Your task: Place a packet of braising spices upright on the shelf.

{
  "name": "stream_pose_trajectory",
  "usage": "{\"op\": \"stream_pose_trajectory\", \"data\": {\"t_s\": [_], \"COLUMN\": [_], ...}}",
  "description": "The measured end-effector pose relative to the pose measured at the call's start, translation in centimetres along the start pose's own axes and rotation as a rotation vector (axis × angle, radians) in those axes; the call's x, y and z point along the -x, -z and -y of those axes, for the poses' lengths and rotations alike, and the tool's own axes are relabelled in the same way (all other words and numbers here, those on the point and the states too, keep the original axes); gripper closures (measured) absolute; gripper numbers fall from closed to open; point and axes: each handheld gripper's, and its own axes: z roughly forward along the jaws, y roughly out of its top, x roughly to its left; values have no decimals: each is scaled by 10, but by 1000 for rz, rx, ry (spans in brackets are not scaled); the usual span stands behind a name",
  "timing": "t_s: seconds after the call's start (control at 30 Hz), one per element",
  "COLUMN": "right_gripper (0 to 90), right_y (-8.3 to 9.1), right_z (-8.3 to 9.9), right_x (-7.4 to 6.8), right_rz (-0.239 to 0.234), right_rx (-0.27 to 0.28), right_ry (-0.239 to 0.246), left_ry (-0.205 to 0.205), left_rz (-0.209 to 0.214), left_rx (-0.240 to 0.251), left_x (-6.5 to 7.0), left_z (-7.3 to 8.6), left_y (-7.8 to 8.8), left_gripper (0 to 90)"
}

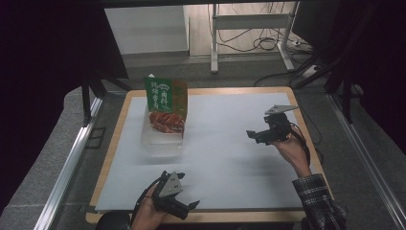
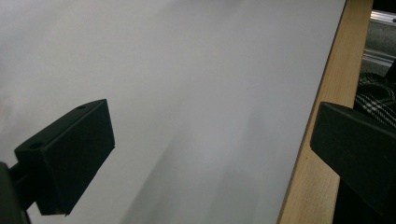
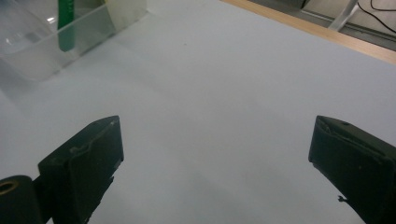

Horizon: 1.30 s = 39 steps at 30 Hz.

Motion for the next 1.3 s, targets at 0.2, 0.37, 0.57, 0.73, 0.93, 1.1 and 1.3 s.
{"op": "stream_pose_trajectory", "data": {"t_s": [0.2,0.37,0.57,0.73,0.93,1.1,1.3], "right_gripper": [28,21,24,60,79,79,69], "right_y": [2,3,4,6,7,6,2], "right_z": [6,12,21,30,41,50,60], "right_x": [9,19,31,44,58,67,76], "right_rz": [40,76,119,189,259,298,320], "right_rx": [-21,-33,-60,-79,-110,-127,-158], "right_ry": [-19,-66,-90,-110,-147,-169,-198], "left_ry": [0,-3,-4,-6,-7,-9,-11], "left_rz": [0,-1,-3,-4,-4,-5,-5], "left_rx": [-1,-3,-6,-5,-7,-10,-12], "left_x": [0,0,0,0,0,1,1], "left_z": [0,0,0,0,0,0,0], "left_y": [0,0,0,0,0,0,-1], "left_gripper": [0,0,0,0,0,0,0]}}
